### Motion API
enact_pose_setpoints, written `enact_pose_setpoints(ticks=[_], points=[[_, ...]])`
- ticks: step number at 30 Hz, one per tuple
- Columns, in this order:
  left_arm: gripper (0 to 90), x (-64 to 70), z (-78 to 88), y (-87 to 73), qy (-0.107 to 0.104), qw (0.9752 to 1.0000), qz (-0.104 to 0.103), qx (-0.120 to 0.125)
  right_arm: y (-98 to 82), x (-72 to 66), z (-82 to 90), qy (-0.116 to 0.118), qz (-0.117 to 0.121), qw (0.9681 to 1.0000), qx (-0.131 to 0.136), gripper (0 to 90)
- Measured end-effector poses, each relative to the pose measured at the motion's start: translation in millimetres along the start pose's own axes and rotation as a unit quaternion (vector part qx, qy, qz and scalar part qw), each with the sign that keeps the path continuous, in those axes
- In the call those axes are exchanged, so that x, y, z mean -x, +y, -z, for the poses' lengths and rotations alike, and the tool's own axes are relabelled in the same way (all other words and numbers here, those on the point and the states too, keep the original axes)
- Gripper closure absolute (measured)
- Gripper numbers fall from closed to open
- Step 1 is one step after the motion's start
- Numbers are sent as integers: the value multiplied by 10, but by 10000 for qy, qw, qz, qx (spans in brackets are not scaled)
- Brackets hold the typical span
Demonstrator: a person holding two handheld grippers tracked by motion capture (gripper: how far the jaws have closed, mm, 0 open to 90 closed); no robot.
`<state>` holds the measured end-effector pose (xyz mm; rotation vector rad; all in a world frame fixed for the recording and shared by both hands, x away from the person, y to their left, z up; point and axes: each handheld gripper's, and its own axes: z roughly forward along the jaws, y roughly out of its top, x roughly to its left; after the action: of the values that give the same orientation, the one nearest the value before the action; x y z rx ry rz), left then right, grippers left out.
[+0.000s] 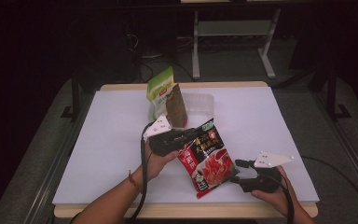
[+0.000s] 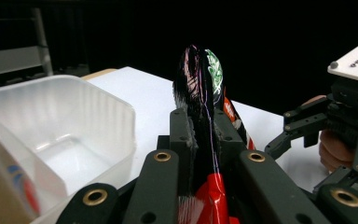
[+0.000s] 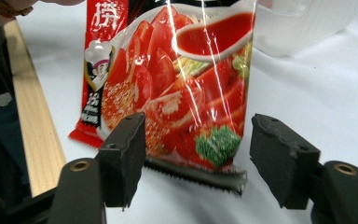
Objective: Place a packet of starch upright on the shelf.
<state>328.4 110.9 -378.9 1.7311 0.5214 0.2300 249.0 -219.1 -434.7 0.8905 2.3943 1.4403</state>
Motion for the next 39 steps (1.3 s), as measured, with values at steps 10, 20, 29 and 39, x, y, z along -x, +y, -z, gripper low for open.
enact_pose_setpoints(ticks=[10,20,29,39], points=[[814,-66,166,92,283,9995,-60,119,3,82,105,-191,-95,9995,219,292],[814,-98,270,188,565,9980,-83,266,-22,173,150,-486,-272,9980,290,228],[814,-82,343,288,759,9966,-139,302,3,265,112,-707,-342,9965,285,215],[814,-195,346,531,1048,9939,-176,292,-16,245,100,-796,-301,9962,175,216]])
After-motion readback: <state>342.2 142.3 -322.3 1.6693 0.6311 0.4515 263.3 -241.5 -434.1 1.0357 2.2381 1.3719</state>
